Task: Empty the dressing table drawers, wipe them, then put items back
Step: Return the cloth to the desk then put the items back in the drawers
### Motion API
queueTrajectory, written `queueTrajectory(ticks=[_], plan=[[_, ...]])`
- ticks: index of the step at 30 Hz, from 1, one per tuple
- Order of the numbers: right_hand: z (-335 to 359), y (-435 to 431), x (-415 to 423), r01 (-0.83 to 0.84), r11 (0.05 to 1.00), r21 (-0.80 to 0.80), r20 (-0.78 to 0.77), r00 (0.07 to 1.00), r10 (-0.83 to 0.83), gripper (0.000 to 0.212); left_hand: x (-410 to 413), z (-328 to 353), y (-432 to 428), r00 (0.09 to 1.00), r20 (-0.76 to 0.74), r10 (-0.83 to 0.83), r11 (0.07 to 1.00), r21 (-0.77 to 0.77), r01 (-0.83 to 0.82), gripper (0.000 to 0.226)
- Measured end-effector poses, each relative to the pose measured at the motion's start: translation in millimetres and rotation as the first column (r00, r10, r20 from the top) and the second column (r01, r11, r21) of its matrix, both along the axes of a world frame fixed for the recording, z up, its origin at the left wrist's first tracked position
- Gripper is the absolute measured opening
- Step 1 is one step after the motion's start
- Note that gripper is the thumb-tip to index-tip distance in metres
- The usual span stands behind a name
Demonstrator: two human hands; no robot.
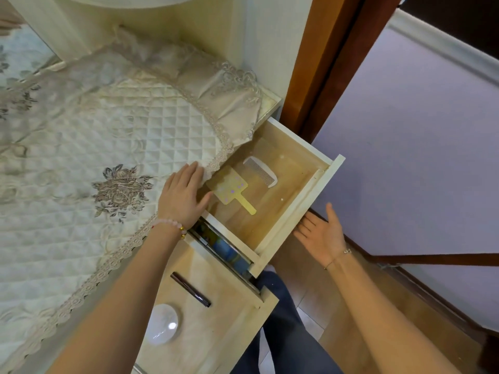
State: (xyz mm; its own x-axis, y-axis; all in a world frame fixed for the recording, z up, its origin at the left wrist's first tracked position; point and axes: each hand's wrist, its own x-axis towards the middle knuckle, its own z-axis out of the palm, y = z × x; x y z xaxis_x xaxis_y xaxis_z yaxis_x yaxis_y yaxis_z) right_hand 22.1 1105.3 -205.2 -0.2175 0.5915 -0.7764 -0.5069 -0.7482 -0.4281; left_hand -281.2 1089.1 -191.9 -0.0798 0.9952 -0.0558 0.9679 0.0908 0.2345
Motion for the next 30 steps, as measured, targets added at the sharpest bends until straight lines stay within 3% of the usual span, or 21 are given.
queueTrajectory(ticks=[22, 30], plan=[[-12, 100, -155, -0.14, 0.989, 0.037, -0.224, 0.964, 0.145, 0.082, -13, -4, 3, 0.997, 0.051, 0.063, 0.998, -0.016, -0.063, 0.065], [-20, 107, -153, -0.197, 0.98, 0.038, -0.219, 0.955, 0.201, 0.077, -13, -8, 3, 0.993, 0.081, 0.09, 0.996, 0.004, -0.09, 0.064]])
